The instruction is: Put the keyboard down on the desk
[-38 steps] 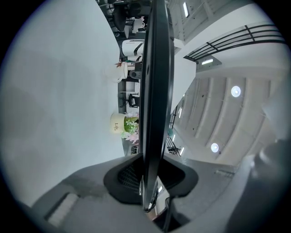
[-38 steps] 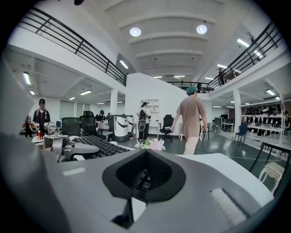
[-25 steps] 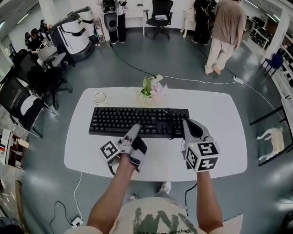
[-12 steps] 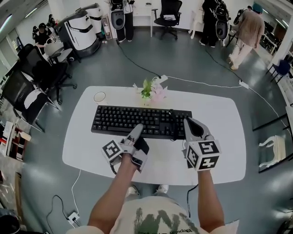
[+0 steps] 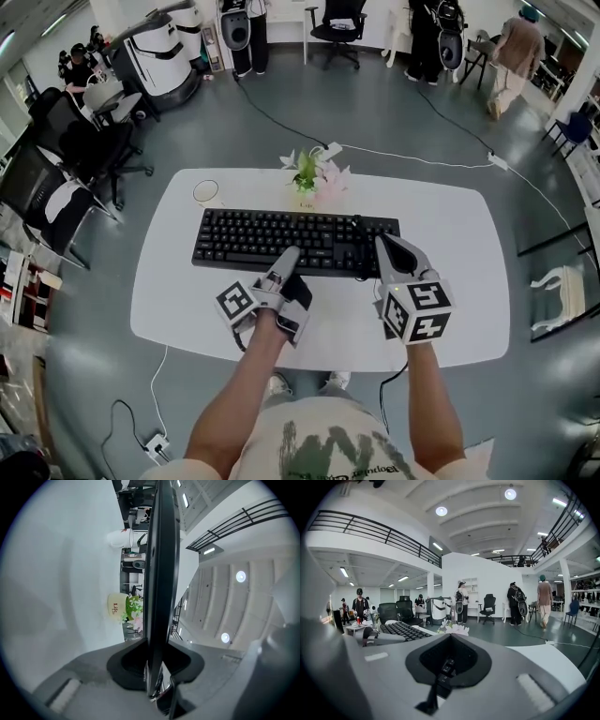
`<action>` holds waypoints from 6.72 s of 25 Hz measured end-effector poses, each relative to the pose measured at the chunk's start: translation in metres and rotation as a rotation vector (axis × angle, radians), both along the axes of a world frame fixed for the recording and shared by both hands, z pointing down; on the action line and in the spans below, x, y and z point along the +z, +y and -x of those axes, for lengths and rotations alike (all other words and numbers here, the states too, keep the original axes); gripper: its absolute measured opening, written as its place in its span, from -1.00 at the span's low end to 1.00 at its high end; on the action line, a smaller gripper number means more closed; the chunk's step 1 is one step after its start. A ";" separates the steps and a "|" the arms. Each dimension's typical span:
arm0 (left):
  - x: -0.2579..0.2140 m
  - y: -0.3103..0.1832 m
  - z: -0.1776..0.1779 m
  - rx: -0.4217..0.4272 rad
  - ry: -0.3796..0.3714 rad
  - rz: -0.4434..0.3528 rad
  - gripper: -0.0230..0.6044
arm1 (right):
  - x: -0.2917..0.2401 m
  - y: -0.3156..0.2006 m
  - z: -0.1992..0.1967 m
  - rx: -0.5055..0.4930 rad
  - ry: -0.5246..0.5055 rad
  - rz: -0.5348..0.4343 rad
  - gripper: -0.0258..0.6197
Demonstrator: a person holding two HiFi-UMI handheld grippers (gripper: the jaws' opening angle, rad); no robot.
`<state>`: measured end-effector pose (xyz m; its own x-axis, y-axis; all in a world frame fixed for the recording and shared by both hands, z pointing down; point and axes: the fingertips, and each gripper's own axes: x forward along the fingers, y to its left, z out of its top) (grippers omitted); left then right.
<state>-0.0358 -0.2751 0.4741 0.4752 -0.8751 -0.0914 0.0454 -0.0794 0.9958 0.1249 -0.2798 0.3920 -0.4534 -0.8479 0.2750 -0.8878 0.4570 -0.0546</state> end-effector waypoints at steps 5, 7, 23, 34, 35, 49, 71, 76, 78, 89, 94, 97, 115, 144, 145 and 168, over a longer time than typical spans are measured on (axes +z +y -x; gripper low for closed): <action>0.020 0.000 -0.001 0.004 0.016 0.025 -0.64 | 0.013 0.000 0.007 0.000 0.003 0.020 -0.92; 0.028 -0.001 0.001 0.005 0.014 0.040 -0.64 | 0.016 -0.001 0.009 0.002 0.004 0.024 -0.92; 0.092 -0.005 -0.002 0.036 0.016 0.142 -0.64 | 0.043 -0.001 0.009 0.040 0.021 0.094 -0.92; 0.122 -0.005 -0.002 0.039 0.015 0.212 -0.64 | 0.053 -0.001 0.014 0.041 0.017 0.121 -0.92; 0.124 -0.004 -0.001 0.038 0.017 0.216 -0.64 | 0.054 -0.001 0.015 0.041 0.016 0.123 -0.92; 0.134 0.000 -0.002 0.035 0.018 0.267 -0.62 | 0.062 0.003 0.019 0.034 0.019 0.147 -0.92; 0.139 -0.002 -0.003 0.068 -0.067 0.420 -0.20 | 0.073 0.010 0.024 0.036 0.027 0.171 -0.92; 0.140 -0.003 -0.004 0.061 -0.061 0.493 -0.08 | 0.074 0.013 0.025 0.026 0.026 0.173 -0.92; 0.141 -0.003 -0.004 0.066 -0.062 0.526 -0.08 | 0.074 0.014 0.023 0.029 0.025 0.174 -0.92; 0.138 -0.001 -0.003 0.069 -0.049 0.594 0.15 | 0.075 0.018 0.021 0.032 0.023 0.174 -0.92; 0.135 0.001 -0.006 0.093 -0.047 0.619 0.32 | 0.074 0.021 0.023 0.028 0.024 0.174 -0.92; 0.135 0.003 -0.005 0.094 -0.053 0.631 0.34 | 0.074 0.021 0.022 0.030 0.024 0.175 -0.92; 0.138 0.027 0.002 0.114 -0.059 0.638 0.39 | 0.075 0.034 0.024 0.058 0.017 0.167 -0.92; 0.035 -0.010 0.057 0.108 -0.611 0.170 0.03 | 0.034 0.014 0.022 0.048 0.021 0.071 -0.92; 0.026 -0.013 0.058 0.111 -0.669 0.128 0.00 | 0.031 0.013 0.023 0.044 0.023 0.063 -0.92; -0.081 -0.018 0.058 0.099 -1.415 -0.425 -0.92 | -0.014 0.004 0.028 0.013 0.053 -0.075 -0.92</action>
<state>-0.0939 -0.2931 0.3931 0.4405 -0.8614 0.2527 -0.8977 -0.4241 0.1192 0.0967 -0.2756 0.3775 -0.4287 -0.8727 0.2334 -0.8944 0.4464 0.0264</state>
